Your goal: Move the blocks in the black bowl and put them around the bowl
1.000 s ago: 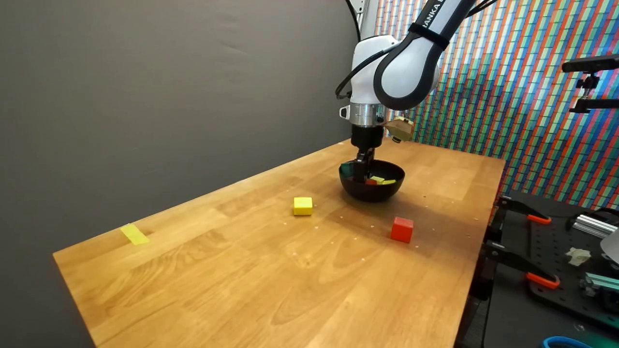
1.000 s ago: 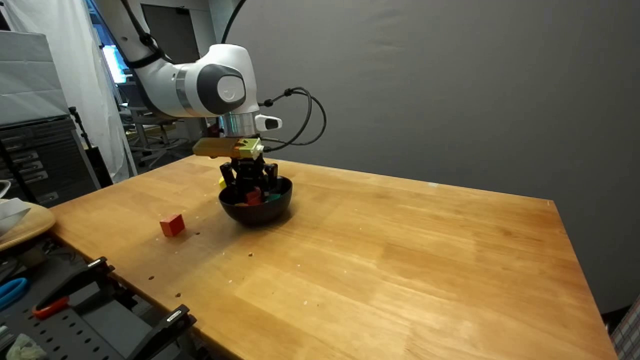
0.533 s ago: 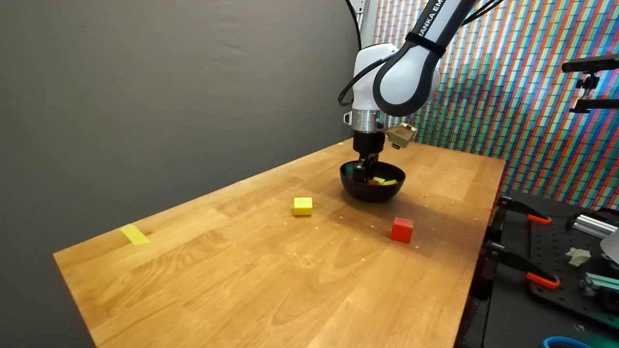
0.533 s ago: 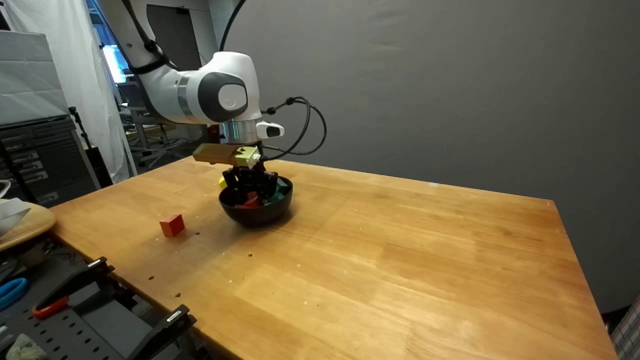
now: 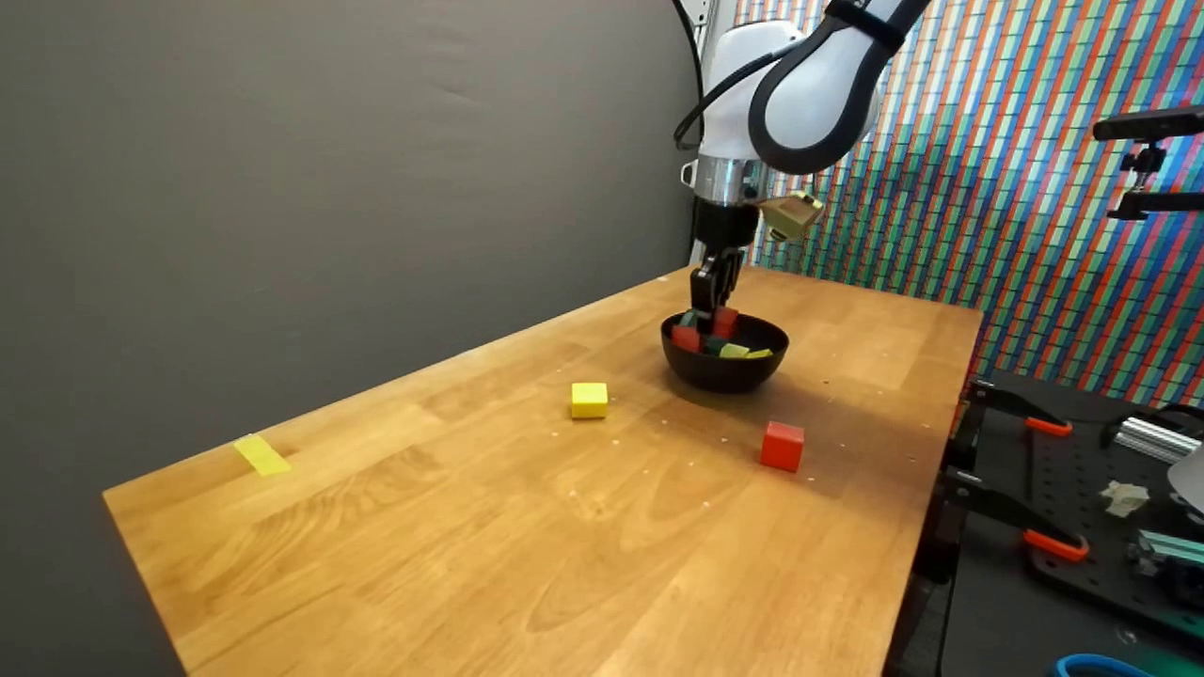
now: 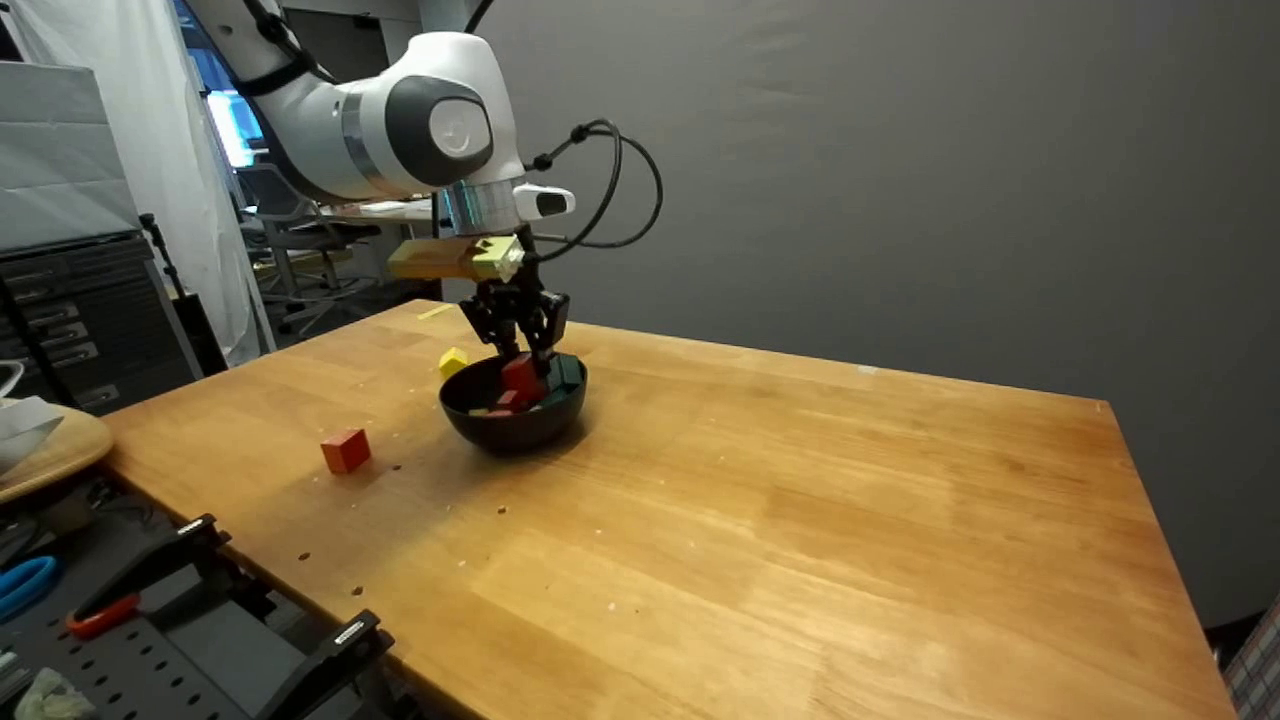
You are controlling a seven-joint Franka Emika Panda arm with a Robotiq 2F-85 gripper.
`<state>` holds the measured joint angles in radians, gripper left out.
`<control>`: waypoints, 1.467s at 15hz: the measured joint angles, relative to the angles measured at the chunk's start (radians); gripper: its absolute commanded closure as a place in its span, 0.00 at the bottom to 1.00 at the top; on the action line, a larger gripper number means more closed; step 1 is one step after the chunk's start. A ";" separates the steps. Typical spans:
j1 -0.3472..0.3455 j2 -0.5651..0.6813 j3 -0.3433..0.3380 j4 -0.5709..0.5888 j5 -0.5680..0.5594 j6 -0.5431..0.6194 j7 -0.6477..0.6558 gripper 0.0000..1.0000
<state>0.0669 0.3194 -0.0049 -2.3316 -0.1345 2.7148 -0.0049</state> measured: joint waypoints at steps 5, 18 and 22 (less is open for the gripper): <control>-0.007 -0.169 -0.105 -0.115 -0.131 0.000 0.114 0.85; -0.041 0.052 -0.240 -0.142 -0.387 0.099 0.476 0.23; 0.001 0.071 -0.262 -0.133 -0.336 0.099 0.476 0.00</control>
<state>0.0683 0.3908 -0.2670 -2.4649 -0.4703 2.8135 0.4712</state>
